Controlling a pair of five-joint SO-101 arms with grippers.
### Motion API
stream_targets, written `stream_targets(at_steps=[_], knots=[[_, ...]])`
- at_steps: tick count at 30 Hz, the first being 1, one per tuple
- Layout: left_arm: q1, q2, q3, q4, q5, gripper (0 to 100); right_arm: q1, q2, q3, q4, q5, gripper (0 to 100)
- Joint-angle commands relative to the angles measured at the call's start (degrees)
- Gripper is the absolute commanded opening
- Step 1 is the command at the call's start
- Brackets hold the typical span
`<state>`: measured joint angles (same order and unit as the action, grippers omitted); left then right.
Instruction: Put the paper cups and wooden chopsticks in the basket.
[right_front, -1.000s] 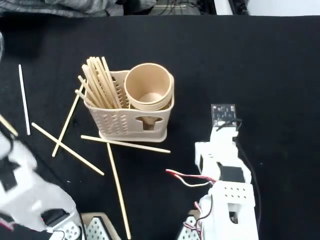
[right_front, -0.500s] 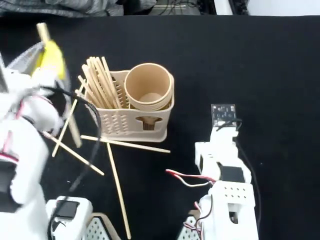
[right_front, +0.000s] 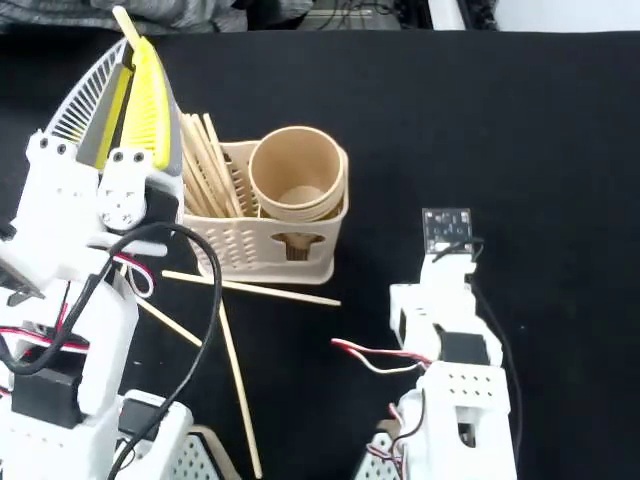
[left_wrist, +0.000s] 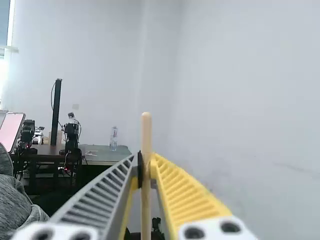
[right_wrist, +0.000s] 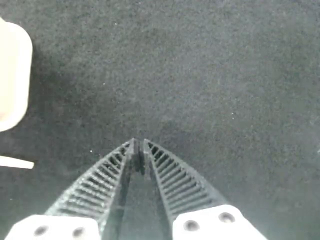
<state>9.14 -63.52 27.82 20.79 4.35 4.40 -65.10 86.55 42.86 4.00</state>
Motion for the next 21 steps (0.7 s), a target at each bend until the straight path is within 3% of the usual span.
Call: stream_targets(at_steps=[1, 13, 18, 21], knots=[[-1.71, 1.41, -2.15, -0.97, 0.53, 3, -0.79, -0.13, -0.31, -0.97, 0.00, 1.5], [-2.07, 1.67, 17.89, -4.04, 0.53, 3, -0.79, -0.13, -0.31, -0.97, 0.00, 1.5], [-3.47, 1.58, 13.67, 13.27, 4.40, 19, -0.79, -0.13, -0.31, -0.97, 0.00, 1.5], [-6.55, 1.58, 5.85, 25.41, 5.10, 20, -0.79, -0.13, -0.31, -0.97, 0.00, 1.5]])
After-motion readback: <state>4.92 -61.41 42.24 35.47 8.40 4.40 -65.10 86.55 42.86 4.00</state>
